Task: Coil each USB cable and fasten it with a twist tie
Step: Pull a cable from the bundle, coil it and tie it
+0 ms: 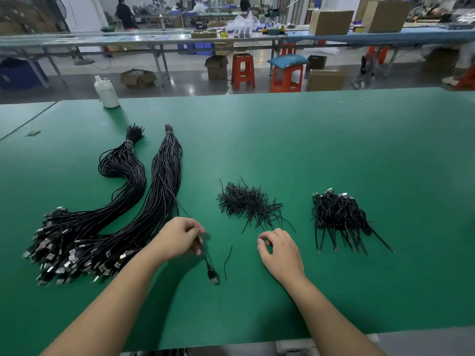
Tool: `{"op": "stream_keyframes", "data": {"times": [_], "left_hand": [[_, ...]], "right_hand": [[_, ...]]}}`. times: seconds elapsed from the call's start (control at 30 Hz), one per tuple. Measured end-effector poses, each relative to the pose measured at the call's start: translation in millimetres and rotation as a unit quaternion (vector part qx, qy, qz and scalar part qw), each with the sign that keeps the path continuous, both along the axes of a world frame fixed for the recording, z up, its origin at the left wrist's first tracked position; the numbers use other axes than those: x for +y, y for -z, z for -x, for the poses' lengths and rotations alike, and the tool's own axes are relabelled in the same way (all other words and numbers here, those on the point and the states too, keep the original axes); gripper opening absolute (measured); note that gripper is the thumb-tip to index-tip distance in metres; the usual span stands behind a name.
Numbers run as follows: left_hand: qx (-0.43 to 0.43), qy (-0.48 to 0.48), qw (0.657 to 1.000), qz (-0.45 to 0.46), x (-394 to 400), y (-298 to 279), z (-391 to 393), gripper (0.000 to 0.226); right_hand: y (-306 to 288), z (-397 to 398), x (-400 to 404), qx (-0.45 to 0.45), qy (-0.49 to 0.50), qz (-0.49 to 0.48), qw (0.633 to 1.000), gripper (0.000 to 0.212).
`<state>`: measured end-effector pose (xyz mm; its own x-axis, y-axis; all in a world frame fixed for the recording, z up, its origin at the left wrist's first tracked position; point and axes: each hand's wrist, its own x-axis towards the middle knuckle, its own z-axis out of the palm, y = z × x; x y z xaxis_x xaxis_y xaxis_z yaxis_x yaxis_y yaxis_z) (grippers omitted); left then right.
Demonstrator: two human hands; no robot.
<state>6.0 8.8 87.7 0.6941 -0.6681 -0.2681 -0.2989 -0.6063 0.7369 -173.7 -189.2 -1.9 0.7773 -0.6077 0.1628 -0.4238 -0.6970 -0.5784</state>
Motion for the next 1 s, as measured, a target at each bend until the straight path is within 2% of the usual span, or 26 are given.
{"op": "stream_keyframes", "data": {"times": [0.07,0.17,0.23,0.3,0.47,0.53,0.67,0.8,0.9,0.93,1.0], "left_hand": [[-0.107,0.061,0.992,-0.031,-5.5,1.4,7.9,0.023],[-0.331,0.114,0.932,-0.091,-11.5,3.0,18.5,0.005],[-0.398,0.117,0.907,-0.067,-15.3,2.5,26.9,0.015],[-0.417,0.106,0.902,-0.031,-18.5,1.0,33.4,0.023],[-0.422,0.097,0.900,-0.044,-27.2,0.9,45.2,0.045],[-0.407,0.100,0.906,-0.054,-31.5,3.8,51.5,0.050],[-0.381,0.114,0.917,-0.022,-37.7,15.3,64.8,0.044],[-0.379,0.145,0.913,-0.054,-40.3,17.1,78.1,0.039],[-0.371,0.176,0.909,-0.076,-40.6,13.0,83.8,0.035],[-0.342,0.181,0.920,-0.063,-39.5,11.2,85.1,0.032],[-0.206,0.135,0.969,0.003,-36.2,5.9,84.9,0.031]], "right_hand": [[-0.2,-0.2,0.4,-0.001,0.001,0.001,1.000,0.017],[-0.3,0.2,0.5,-0.001,0.001,-0.002,1.000,0.017],[-0.5,0.5,0.2,0.002,0.001,-0.008,1.000,0.016],[-0.6,0.8,0.0,0.004,-0.002,-0.014,1.000,0.015],[-7.0,2.3,1.8,-0.014,-0.008,-0.034,0.999,0.023],[-12.8,5.1,7.7,-0.046,-0.019,-0.072,0.996,0.029],[-25.4,3.2,37.3,-0.122,-0.079,-0.173,0.974,0.038],[-36.6,-10.5,53.8,-0.155,-0.063,-0.204,0.965,0.023],[-45.6,-14.1,51.7,-0.174,0.007,-0.326,0.929,0.027],[-48.2,-14.5,49.3,-0.186,0.027,-0.371,0.909,0.029],[-54.6,-12.9,43.8,-0.221,0.038,-0.455,0.862,0.032]]}}
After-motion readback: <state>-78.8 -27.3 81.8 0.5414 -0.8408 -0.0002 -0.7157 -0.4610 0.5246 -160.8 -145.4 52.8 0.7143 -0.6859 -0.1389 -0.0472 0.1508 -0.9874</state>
